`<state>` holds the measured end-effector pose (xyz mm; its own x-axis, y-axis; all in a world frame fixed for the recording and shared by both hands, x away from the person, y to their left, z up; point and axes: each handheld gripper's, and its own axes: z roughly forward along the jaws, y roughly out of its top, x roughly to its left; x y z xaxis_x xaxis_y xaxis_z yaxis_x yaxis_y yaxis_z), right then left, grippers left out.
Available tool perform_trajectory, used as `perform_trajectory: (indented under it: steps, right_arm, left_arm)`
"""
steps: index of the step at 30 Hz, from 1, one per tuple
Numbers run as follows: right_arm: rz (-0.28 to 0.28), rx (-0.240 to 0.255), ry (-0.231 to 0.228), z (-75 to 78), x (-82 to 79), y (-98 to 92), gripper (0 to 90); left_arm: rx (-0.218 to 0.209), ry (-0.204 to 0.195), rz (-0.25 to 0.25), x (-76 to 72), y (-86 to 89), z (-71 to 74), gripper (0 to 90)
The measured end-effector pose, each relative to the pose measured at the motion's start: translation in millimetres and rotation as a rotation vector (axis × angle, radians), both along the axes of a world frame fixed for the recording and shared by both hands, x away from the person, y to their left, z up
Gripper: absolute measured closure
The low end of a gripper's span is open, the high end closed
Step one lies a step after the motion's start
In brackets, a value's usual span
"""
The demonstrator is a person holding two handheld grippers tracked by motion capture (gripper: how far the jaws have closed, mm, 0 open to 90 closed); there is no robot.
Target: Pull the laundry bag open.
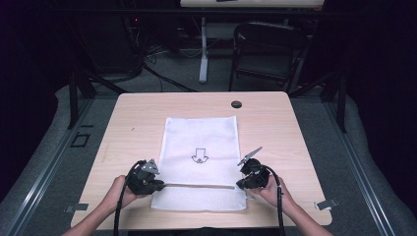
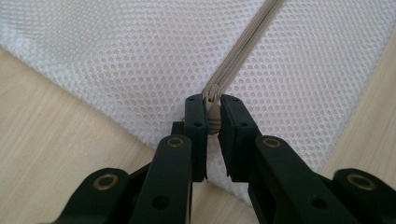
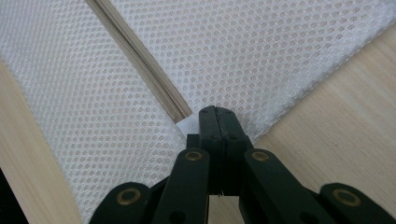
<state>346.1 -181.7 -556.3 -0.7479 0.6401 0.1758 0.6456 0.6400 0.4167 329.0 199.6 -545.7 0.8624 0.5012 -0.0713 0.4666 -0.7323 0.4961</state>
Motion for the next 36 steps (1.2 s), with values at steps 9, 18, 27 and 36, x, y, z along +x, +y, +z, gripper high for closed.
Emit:
perform_trajectory:
  steps: [9, 18, 27, 36]
  right_arm:
    - [0.001, 0.001, 0.001, 0.0, 0.1, 0.0, 90.0]
    - [-0.001, 0.001, 0.001, -0.1, 0.0, -0.1, 90.0]
    - [-0.001, 0.0, 0.002, 0.0, 0.3, 0.0, 90.0]
    - [-0.001, 0.003, 0.003, 0.1, 0.0, -0.4, 90.0]
  left_arm:
    - [0.022, -0.009, 0.012, -1.5, 8.8, 0.0, 82.2]
    - [0.041, -0.013, 0.03, -1.5, 20.4, 0.9, 82.2]
    - [0.034, 0.0, 0.057, -2.9, 31.6, -3.0, 82.2]
    - [0.025, 0.014, 0.074, -1.5, 33.5, -5.3, 82.1]
